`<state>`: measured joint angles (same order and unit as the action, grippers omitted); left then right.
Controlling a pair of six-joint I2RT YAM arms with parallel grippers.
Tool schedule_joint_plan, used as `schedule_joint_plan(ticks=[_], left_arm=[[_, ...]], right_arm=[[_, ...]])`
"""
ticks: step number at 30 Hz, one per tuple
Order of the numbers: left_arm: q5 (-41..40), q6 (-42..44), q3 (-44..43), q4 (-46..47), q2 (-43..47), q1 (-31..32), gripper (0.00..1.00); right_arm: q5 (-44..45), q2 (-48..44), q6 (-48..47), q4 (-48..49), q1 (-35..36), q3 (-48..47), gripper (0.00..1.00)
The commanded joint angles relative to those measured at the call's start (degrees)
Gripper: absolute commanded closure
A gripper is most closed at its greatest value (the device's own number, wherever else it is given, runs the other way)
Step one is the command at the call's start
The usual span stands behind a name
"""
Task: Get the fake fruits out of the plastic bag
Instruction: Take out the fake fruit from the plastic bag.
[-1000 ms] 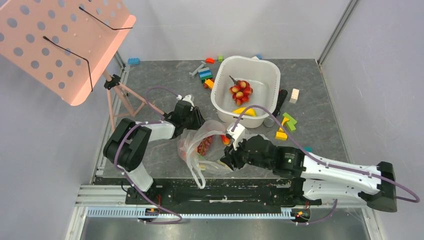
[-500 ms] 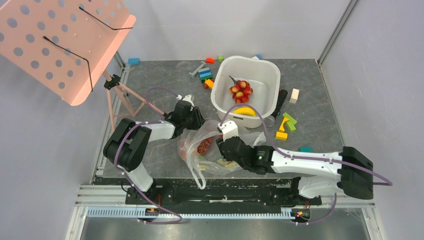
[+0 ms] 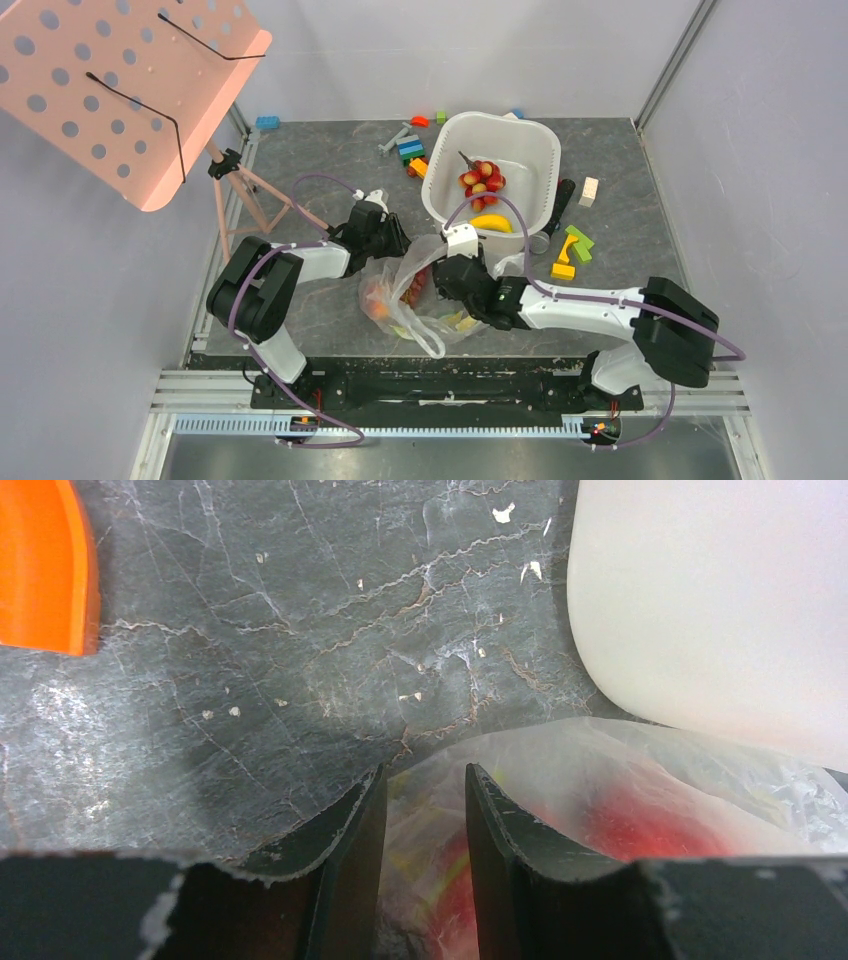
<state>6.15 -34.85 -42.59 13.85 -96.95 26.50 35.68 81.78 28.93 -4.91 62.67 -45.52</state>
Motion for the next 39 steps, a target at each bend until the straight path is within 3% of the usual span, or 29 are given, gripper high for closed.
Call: schedule_joint_plan(ticks=[1,10,30,35,39], left_arm=[[-0.1,-0.2,-0.9,1.1,0.3,0.3,0.58],[0.0,-0.2,-1.0,1.0,0.3,0.3,0.58],[0.2,-0.2,-1.0,1.2,0.0,0.3,0.58],[0.4,-0.2,-1.0,1.3,0.1,0.3,0.58],[0.4,-0.3,-1.0,1.4,0.0,0.3,0.58]], right_arm=[[2.4,2.4,0.8,4.4,-0.9,-2.7,0.35],[2.6,6.5,2.2,7.7,-3.9,-3.4,0.29],[3.1,16.3,2.9,13.8,-7.8,-5.1,0.25],[4.4,17.6,0.7,15.8,-8.3,-4.8,0.30],[4.9,17.4,-2.0,18.2,-8.3,-3.6,0.42]])
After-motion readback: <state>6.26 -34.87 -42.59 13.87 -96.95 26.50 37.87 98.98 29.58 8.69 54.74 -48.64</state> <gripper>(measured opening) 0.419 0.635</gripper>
